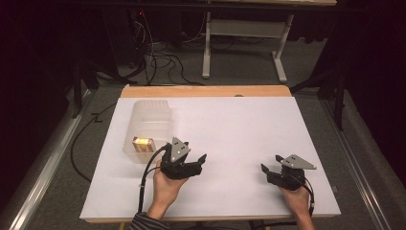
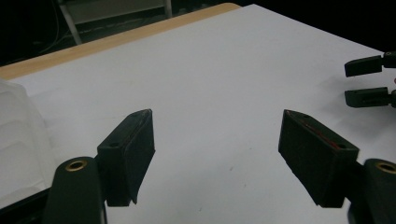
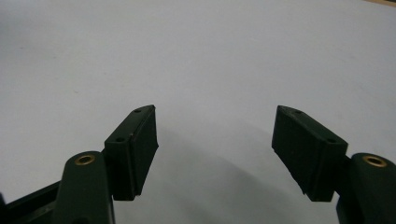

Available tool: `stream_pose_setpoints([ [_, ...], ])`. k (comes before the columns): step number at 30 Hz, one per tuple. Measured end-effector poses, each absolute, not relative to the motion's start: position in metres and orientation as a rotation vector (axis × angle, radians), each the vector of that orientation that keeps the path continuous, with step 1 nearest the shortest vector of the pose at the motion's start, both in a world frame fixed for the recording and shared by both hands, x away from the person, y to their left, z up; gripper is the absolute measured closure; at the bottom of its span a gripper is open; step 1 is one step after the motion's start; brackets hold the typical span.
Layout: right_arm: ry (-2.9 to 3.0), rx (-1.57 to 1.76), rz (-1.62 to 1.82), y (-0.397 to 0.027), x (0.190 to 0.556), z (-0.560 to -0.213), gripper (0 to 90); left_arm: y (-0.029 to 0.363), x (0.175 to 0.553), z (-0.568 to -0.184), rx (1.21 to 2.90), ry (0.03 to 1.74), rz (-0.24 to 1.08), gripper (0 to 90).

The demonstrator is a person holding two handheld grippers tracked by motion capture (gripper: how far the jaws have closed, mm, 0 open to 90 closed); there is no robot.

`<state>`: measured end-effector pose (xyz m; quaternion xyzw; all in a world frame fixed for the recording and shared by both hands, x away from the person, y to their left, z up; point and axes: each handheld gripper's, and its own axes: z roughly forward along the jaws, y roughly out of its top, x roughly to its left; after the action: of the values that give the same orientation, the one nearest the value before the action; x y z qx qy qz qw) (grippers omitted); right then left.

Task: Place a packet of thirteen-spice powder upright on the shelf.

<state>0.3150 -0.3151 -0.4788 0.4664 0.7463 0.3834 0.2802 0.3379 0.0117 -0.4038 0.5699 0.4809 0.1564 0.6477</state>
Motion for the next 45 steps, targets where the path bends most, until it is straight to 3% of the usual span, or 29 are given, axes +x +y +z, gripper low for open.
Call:
stream_pose_setpoints([
  [26,2.003,1.254,1.027,-0.316,0.316,-0.479,31.3,-0.01,0.338,-0.437,1.303,1.109,0.292,27.6],
  [45,2.012,1.298,1.022,-0.317,0.318,-0.479,31.7,-0.02,0.346,-0.46,1.321,1.097,0.318,27.5],
])
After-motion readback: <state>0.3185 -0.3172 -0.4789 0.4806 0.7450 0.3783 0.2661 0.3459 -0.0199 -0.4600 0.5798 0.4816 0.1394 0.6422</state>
